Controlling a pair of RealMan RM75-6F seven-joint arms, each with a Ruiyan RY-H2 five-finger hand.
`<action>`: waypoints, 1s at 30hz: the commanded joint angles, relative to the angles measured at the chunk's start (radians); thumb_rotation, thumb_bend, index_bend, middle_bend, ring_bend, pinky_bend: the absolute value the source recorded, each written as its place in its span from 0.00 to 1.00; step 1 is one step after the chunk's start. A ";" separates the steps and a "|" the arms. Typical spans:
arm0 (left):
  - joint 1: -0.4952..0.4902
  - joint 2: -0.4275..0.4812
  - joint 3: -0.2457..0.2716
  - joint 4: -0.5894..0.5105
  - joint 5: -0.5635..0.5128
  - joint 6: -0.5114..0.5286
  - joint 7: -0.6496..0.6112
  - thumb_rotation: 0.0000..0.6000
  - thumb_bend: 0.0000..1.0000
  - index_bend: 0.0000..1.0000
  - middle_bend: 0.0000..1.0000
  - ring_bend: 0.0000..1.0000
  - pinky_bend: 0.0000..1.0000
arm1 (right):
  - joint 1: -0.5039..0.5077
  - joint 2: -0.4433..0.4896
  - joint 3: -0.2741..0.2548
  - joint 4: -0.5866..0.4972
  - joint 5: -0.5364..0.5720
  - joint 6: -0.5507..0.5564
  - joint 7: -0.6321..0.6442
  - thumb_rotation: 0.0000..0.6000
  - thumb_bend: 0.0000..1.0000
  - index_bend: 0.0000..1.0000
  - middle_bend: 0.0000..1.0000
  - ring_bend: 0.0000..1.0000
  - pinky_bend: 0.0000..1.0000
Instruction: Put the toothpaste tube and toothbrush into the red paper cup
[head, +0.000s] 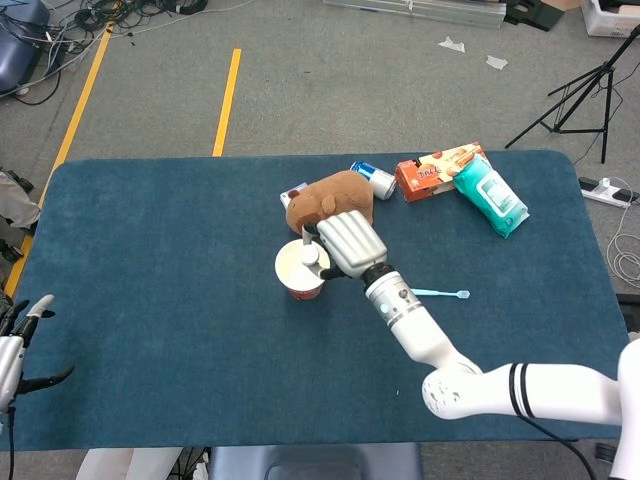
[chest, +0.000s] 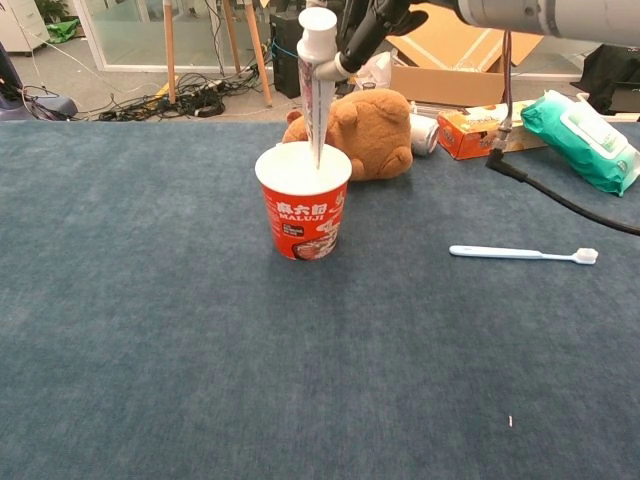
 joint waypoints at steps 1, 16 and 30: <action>0.000 0.001 -0.001 -0.001 -0.001 0.000 -0.001 1.00 0.00 0.07 0.27 0.09 0.11 | 0.006 -0.007 -0.011 0.013 0.008 0.001 -0.010 1.00 0.29 0.74 1.00 1.00 1.00; 0.001 0.001 0.000 -0.002 0.003 0.002 -0.002 1.00 0.00 0.07 0.27 0.09 0.11 | 0.045 -0.087 -0.054 0.125 0.077 -0.014 -0.051 1.00 0.29 0.74 1.00 1.00 1.00; 0.002 0.008 0.000 -0.005 0.009 0.006 -0.012 1.00 0.00 0.07 0.27 0.09 0.11 | 0.092 -0.175 -0.056 0.228 0.162 -0.048 -0.078 1.00 0.29 0.74 1.00 1.00 1.00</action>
